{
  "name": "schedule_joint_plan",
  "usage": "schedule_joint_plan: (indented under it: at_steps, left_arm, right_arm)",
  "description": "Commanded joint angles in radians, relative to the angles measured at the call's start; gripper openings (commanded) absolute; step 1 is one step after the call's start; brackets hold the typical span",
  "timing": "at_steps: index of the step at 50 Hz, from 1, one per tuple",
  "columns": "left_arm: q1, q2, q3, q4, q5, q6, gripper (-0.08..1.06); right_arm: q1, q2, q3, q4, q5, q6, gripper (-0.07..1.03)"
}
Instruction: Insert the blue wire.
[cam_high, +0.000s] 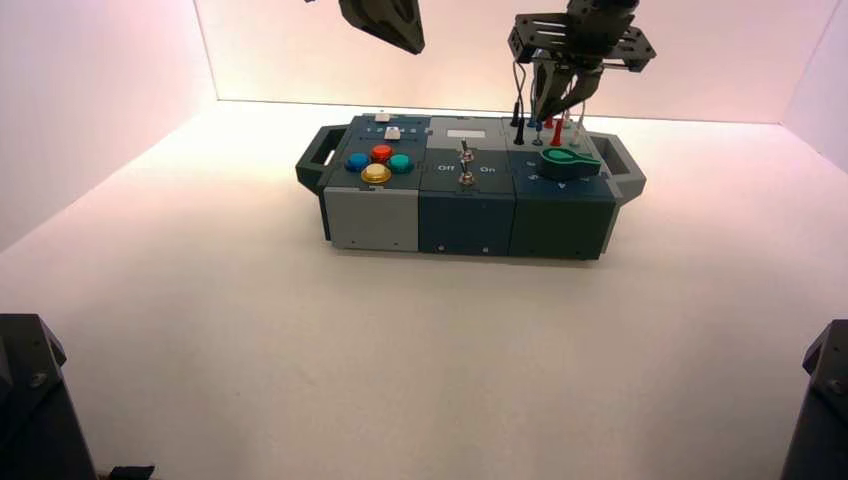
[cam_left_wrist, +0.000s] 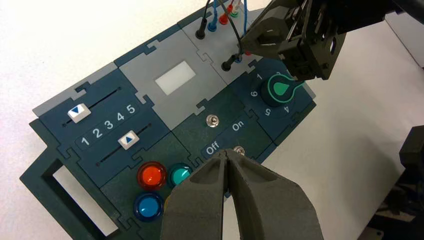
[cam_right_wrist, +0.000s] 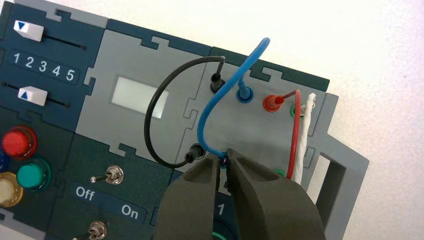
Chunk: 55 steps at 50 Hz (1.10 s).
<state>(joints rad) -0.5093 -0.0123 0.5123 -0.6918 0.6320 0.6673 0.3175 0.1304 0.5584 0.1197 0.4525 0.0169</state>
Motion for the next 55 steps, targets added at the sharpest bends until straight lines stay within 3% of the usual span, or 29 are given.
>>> schedule_joint_plan:
  at_steps: [1,55]
  left_arm:
    - [-0.002,-0.034,-0.011,-0.005,-0.005,0.008,-0.03]
    - [-0.002,-0.034,-0.011,-0.003,-0.005,0.008,-0.03]
  right_arm:
    - [0.009,-0.040,-0.025,0.003,-0.003,0.003,-0.02]
    - [0.009,-0.049,-0.002,-0.021,-0.018,0.003,-0.02]
